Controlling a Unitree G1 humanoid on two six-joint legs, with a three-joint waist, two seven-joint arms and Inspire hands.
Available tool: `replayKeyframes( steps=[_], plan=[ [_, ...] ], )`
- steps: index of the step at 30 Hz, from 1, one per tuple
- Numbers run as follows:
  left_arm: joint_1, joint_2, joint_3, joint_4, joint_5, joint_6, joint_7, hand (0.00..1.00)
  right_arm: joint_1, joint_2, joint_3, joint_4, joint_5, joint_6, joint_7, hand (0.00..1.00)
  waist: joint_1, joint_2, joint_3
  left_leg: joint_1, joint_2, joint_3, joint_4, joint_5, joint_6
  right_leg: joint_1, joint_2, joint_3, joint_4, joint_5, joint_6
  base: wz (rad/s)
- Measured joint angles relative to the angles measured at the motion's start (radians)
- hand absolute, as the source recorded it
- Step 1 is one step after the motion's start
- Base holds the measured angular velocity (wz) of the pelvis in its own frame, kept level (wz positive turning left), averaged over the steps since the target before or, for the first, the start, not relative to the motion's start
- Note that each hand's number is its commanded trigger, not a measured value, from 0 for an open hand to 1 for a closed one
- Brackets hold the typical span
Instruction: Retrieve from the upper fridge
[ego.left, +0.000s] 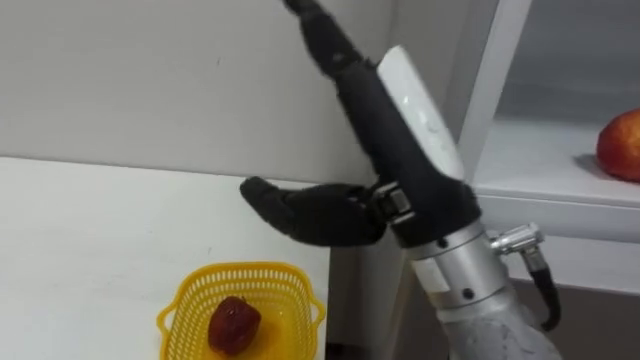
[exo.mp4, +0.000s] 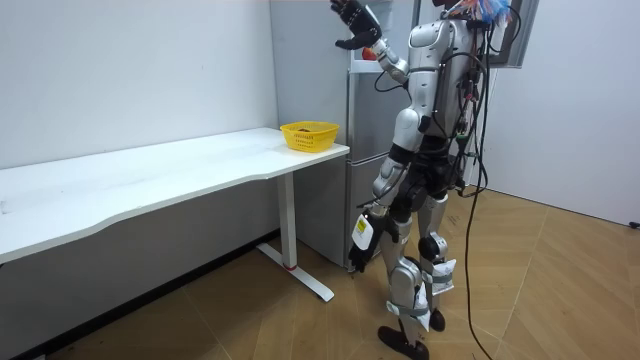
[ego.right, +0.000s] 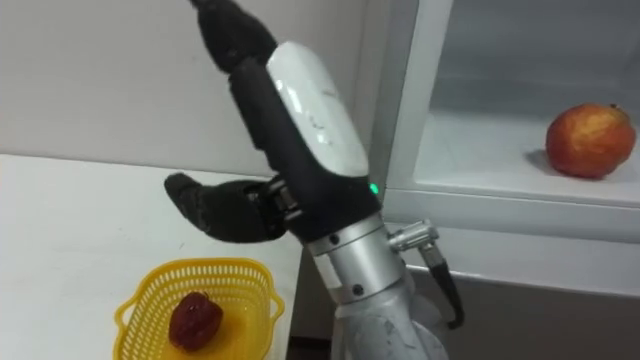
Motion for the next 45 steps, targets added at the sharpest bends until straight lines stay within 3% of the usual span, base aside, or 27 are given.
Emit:
replayKeyframes(
  steps=[3,5,8,16,23,28,33,39,45],
  plan=[
    [0.001,0.0,0.0,-0.002,0.0,0.0,0.0,0.0,0.026,0.0,-0.036,-0.032,0.0,-0.005,-0.029,0.0,-0.025,0.009,0.0007,0.013,0.0,0.007,-0.008,0.0,0.0,0.006,0.002,0.008,0.0,0.0,0.0,-0.08],
    [0.001,-0.002,0.0,-0.003,0.0,0.0,0.001,0.0,0.037,-0.001,-0.064,-0.051,-0.001,-0.004,-0.049,0.0,-0.029,0.013,-0.0058,0.02,0.001,0.022,-0.012,0.0,0.0,0.004,0.004,0.023,0.0,0.0,0.0,-0.2],
    [0.005,-0.01,0.004,-0.002,0.001,-0.008,0.002,0.0,0.039,-0.002,-0.145,-0.068,-0.005,-0.028,-0.109,0.0,-0.052,0.024,-0.0083,0.031,0.0,0.033,-0.013,0.0,0.0,0.005,0.007,0.046,0.002,0.0,0.0,-0.1],
    [0.061,-0.01,0.005,0.008,-0.001,-0.032,0.024,0.0,0.087,-0.012,-0.284,-0.117,0.0,-0.059,-0.249,0.0,-0.103,0.017,-0.0154,0.044,0.004,0.043,-0.011,0.0,0.0,0.013,0.008,0.043,0.0,0.0,0.0,-0.03],
    [0.099,-0.013,0.03,0.007,0.0,-0.033,0.024,0.0,0.102,-0.054,-0.4,-0.117,0.006,-0.083,-0.321,0.0,-0.112,0.002,-0.0206,0.048,0.005,0.051,-0.014,-0.001,0.0,0.012,0.008,0.035,0.017,0.0,0.0,-0.01],
    [0.114,-0.013,0.071,0.002,0.001,-0.032,0.019,0.0,0.122,-0.063,-0.439,-0.116,0.005,-0.103,-0.348,0.0,-0.12,-0.009,-0.0199,0.047,0.007,0.051,-0.016,-0.002,0.001,0.013,0.007,0.017,0.019,0.002,-0.004,0.0],
    [0.116,-0.012,0.099,-0.008,0.002,-0.032,0.018,0.0,0.124,-0.096,-0.472,-0.052,0.051,-0.113,-0.35,0.0,-0.12,-0.025,-0.0119,0.047,0.008,0.051,-0.01,-0.002,0.001,0.014,0.008,0.016,0.018,0.003,-0.006,0.0],
    [0.117,-0.008,0.1,-0.021,0.002,-0.031,-0.004,0.0,0.124,-0.131,-0.48,0.069,0.092,-0.107,-0.351,0.0,-0.126,-0.038,-0.0122,0.046,0.007,0.048,-0.011,-0.002,0.001,0.012,0.008,0.016,0.016,0.003,-0.005,0.0],
    [0.121,-0.004,0.1,-0.044,0.001,-0.03,-0.022,0.0,0.124,-0.137,-0.477,0.109,0.135,-0.069,-0.334,0.0,-0.124,-0.035,-0.0065,0.035,0.008,0.037,-0.012,-0.002,0.0,0.006,0.009,0.012,0.013,0.003,-0.005,0.04]
  ],
)
